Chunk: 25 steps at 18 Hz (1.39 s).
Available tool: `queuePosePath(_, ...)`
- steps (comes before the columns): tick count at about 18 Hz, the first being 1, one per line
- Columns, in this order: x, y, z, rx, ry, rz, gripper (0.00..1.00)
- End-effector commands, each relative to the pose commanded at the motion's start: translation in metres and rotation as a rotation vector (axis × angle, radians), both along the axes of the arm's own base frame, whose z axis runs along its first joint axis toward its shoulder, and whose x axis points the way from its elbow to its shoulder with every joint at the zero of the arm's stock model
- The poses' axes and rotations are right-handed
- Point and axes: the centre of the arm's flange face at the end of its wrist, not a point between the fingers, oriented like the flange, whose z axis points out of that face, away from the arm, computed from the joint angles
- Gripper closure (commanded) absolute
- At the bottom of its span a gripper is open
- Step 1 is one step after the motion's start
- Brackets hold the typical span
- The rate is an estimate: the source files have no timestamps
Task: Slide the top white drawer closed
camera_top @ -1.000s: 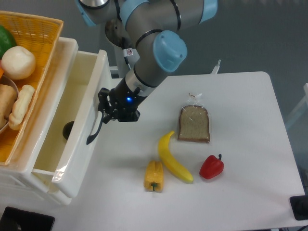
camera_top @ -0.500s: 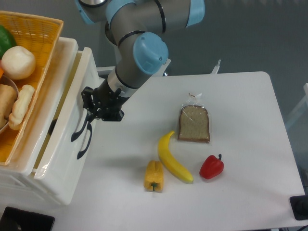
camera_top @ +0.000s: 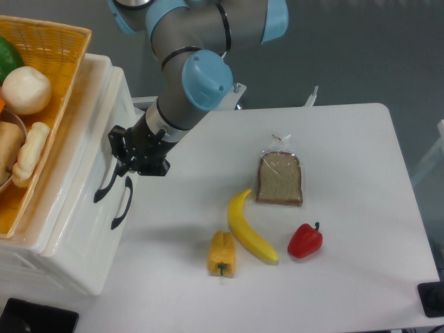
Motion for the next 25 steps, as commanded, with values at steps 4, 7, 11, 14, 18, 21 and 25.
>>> queuePosePath(4,-0.034,-0.016,0.003,0.005,0.017,0.057,0.76)
queuePosePath(7,-0.065,-0.025,0.02,0.026,0.054,0.104,0.4)
queuePosePath(11,-0.102,-0.034,0.031,-0.02,0.222,0.122,0.0)
queuePosePath(14,-0.151,-0.05,0.022,-0.005,0.288,0.164,0.0)
queuePosePath(18,-0.222,-0.074,0.005,-0.083,0.391,0.155,0.0)
queuePosePath(21,-0.254,-0.094,-0.01,-0.118,0.475,0.005,0.0)
queuePosePath(25,-0.295,-0.132,-0.036,-0.111,0.538,-0.221,0.0)
